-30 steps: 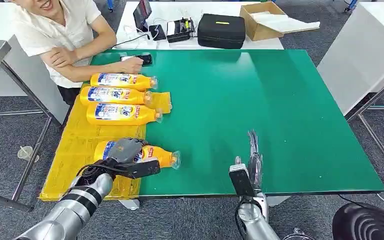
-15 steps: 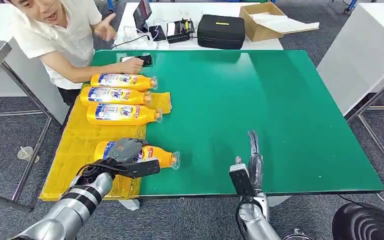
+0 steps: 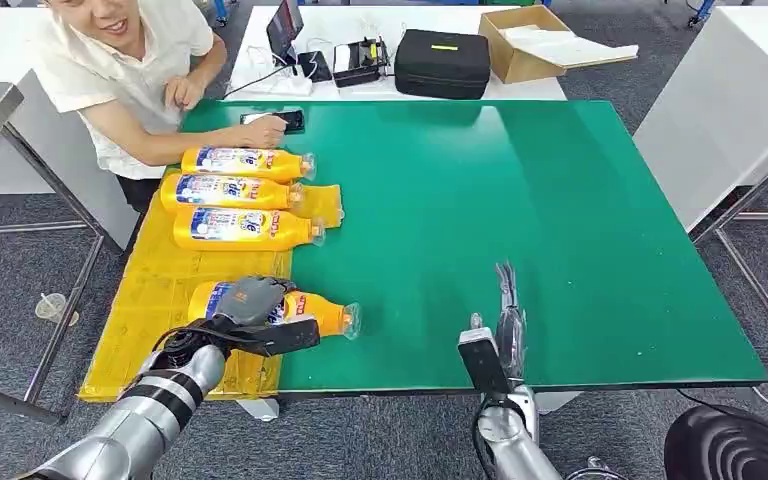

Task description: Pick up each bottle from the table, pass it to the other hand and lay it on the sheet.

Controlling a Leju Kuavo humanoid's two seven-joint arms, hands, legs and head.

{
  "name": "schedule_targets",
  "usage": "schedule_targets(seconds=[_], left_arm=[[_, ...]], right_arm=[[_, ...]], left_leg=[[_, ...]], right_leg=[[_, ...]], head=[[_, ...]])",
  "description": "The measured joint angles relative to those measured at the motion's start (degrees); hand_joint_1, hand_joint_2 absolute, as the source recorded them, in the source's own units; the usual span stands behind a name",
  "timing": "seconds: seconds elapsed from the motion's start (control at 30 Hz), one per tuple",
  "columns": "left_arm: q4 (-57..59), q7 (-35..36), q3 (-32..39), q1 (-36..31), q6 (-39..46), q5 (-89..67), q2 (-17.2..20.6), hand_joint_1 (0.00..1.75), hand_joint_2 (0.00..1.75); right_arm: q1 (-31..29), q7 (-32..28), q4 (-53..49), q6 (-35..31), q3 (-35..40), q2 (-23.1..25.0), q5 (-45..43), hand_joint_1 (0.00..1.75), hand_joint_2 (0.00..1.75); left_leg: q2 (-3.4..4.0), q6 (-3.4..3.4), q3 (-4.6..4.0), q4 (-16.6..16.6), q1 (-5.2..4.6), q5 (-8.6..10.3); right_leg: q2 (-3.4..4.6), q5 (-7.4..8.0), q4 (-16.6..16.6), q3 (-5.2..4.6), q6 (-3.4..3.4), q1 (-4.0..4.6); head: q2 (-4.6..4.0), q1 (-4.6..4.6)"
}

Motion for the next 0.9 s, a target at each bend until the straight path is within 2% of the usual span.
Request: schedule_targets(seconds=[0.73, 0.77, 0.83, 0.9], left_arm=[[0.1, 0.0, 0.0, -0.1, 0.0, 0.0, 0.0, 1.64, 1.75], [0.1, 0.0, 0.0, -0.1, 0.0, 0.0, 0.0, 0.0, 0.0], [0.2, 0.0, 0.0, -0.1, 0.0, 0.0, 0.0, 0.0, 0.0], [0.5, -5.0, 0.2, -0.8, -4.5, 4.6, 0.4, 0.0, 0.0]], right_arm=[[0.0, 0.0, 0.0, 0.0, 0.0, -0.1, 0.0, 0.0, 0.0], [0.0, 0.0, 0.0, 0.0, 0.0, -0.1, 0.0, 0.0, 0.0], [0.0, 0.0, 0.0, 0.0, 0.0, -0.1, 0.0, 0.0, 0.0], [-0.2, 0.0, 0.1, 0.1, 0.3, -0.1, 0.0, 0.0, 0.0]], left_leg=[[0.0, 0.0, 0.02, 0.0, 0.0, 0.0], [0.0, 0.0, 0.02, 0.0, 0.0, 0.0], [0.0, 0.0, 0.02, 0.0, 0.0, 0.0], [0.0, 0.0, -0.02, 0.0, 0.0, 0.01]], right_leg=[[0.0, 0.0, 0.0, 0.02, 0.0, 0.0], [0.0, 0.0, 0.0, 0.02, 0.0, 0.0], [0.0, 0.0, 0.0, 0.02, 0.0, 0.0], [0.0, 0.0, 0.0, 0.02, 0.0, 0.01]], head=[[0.0, 0.0], [0.0, 0.0], [0.0, 0.0], [0.0, 0.0]])
